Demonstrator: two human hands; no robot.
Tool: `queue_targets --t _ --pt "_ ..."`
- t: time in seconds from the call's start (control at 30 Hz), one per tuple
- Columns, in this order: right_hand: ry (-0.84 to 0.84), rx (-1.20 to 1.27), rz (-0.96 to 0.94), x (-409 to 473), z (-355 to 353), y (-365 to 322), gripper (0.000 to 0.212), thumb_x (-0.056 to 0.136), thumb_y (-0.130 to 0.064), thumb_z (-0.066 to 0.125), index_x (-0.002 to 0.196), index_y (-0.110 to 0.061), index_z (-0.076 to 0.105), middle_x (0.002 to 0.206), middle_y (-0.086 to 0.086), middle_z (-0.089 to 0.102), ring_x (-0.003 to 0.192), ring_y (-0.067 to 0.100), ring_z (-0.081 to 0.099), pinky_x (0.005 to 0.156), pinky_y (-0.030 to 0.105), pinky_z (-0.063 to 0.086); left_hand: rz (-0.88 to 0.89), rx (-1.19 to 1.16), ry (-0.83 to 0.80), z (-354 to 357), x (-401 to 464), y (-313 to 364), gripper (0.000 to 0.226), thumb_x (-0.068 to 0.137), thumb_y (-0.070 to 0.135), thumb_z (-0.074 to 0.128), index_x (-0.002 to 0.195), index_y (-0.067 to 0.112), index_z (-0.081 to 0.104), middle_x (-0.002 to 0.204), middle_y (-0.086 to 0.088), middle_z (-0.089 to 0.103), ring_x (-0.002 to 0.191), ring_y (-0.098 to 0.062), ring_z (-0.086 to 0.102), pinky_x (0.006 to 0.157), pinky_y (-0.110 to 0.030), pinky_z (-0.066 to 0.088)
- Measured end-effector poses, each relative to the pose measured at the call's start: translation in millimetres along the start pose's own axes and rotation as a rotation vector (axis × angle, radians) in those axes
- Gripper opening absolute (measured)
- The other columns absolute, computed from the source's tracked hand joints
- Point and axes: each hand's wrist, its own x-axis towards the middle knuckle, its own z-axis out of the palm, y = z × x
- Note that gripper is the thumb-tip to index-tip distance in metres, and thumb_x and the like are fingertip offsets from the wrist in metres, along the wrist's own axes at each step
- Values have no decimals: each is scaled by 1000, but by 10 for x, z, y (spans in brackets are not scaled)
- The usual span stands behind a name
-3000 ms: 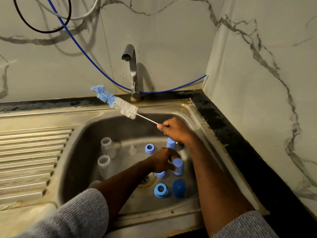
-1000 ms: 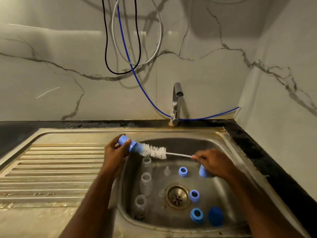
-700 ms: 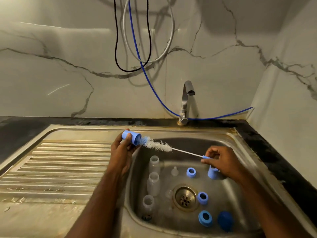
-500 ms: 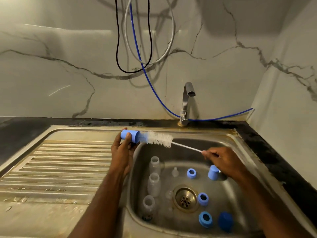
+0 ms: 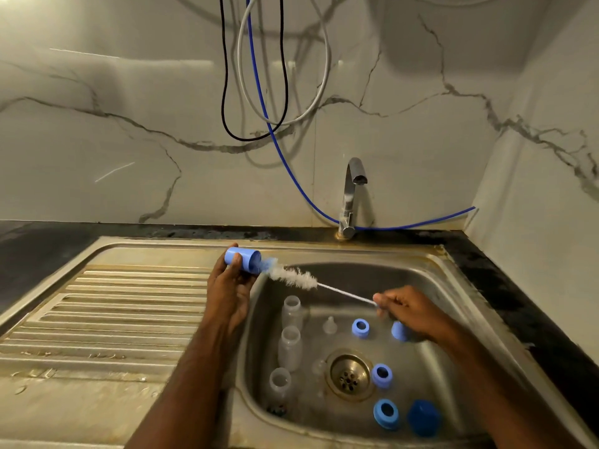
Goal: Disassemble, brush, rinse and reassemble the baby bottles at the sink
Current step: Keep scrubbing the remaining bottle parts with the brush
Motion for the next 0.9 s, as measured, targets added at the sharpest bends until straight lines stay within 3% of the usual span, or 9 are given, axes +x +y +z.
queue_targets --t 0.1,0.17,0.23,0.33,0.47,0.57,0.67,0.8,0.9 --pt "-278 191 162 -124 9 -84 49 92 -55 57 82 -9 70 54 1 46 45 12 35 44 26 29 -15 -33 13 22 10 13 32 102 12 51 134 8 59 126 -26 60 108 -35 67 74 -39 64" --pt "-170 267 49 -142 36 -113 21 87 -31 76 90 -11 71 59 1 59 44 12 43 42 25 36 15 -28 22 -22 63 9 28 100 12 54 127 12 63 132 -27 58 115 -36 64 83 -42 62" --pt "19 244 -64 -88 57 -91 15 77 -15 85 84 -12 72 68 3 70 51 12 59 54 31 51 38 -14 39 -36 74 20 29 97 13 58 125 14 64 134 -26 57 119 -37 63 90 -46 59" --pt "134 39 -101 24 62 2 11 85 -21 79 76 -26 75 70 -4 73 64 8 67 69 30 56 97 70 28 -35 55 19 51 86 15 67 136 13 58 133 -24 59 118 -37 64 92 -47 57" --pt "-26 51 18 14 11 55 35 99 -36 59 75 -18 75 49 -1 52 47 9 45 59 32 41 159 233 -57 -60 65 -22 39 96 2 60 132 17 59 123 -18 64 104 -28 70 84 -36 62" --pt "-130 60 -3 -73 26 7 19 89 -33 75 84 -16 69 50 -3 51 47 11 45 53 30 40 135 194 -70 -83 89 10 35 97 1 57 126 19 60 122 -20 63 104 -31 67 85 -36 61" --pt "107 51 -124 -46 24 3 21 74 -21 88 74 -22 67 66 -2 69 59 10 62 61 30 51 131 192 -32 -95 92 20 34 96 3 59 126 20 61 124 -21 62 105 -32 67 84 -37 62" --pt "320 -232 -179 61 -5 58 11 91 -31 71 81 -31 71 77 -12 71 75 6 65 74 32 52 95 91 -29 -18 17 2 36 98 3 55 133 14 58 127 -21 62 100 -29 72 75 -36 63" --pt "122 -76 -80 16 24 32 34 101 -36 56 71 -25 71 63 -9 66 58 8 58 69 36 50 -38 -113 -41 34 -28 4 38 102 11 51 140 10 53 128 -25 59 109 -36 66 70 -39 63"
